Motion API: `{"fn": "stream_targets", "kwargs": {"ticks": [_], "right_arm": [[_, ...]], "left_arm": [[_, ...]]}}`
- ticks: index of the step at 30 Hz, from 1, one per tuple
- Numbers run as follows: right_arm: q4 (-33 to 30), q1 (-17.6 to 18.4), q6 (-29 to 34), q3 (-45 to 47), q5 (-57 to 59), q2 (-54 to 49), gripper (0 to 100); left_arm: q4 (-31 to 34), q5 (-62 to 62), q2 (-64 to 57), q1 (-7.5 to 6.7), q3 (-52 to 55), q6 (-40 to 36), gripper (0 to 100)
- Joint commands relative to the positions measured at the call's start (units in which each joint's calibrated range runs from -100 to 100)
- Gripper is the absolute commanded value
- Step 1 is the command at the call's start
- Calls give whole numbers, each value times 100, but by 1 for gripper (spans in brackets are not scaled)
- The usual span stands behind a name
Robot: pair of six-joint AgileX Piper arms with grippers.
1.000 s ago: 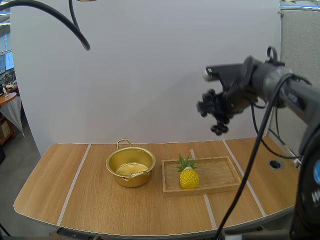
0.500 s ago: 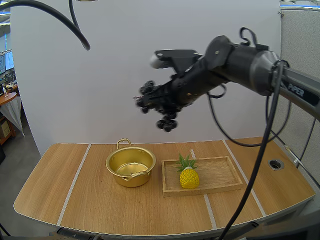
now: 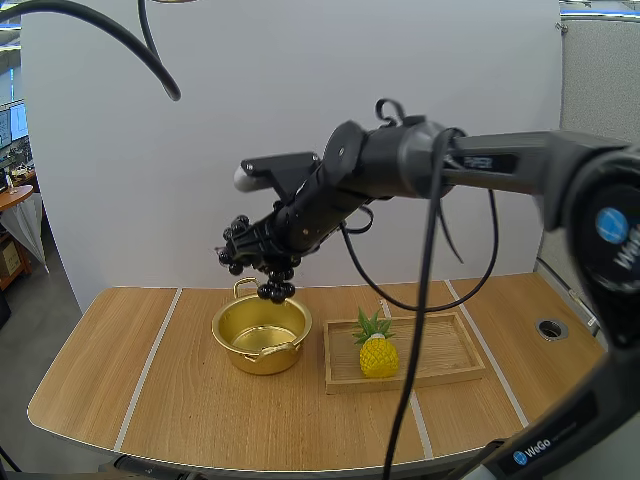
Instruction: Open the pot, put the grape inside, and close it
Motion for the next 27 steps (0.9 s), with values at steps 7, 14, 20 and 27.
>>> {"fn": "stream_targets", "kwargs": {"ticks": [7,14,20,27], "right_arm": [[-228,7,10,-465,-304,1199,0],[-242,7,10,-933,-304,1864,0],[-255,7,30,-1040,-248,2287,0],[-255,7,30,-1040,-143,2587,0]], "left_arm": [[8,-167,-37,-21,-52,-54,0],[8,-167,-37,-21,-52,-54,0],[8,-167,-37,-21,-52,-54,0],[8,-167,-37,-21,-52,-54,0]]}}
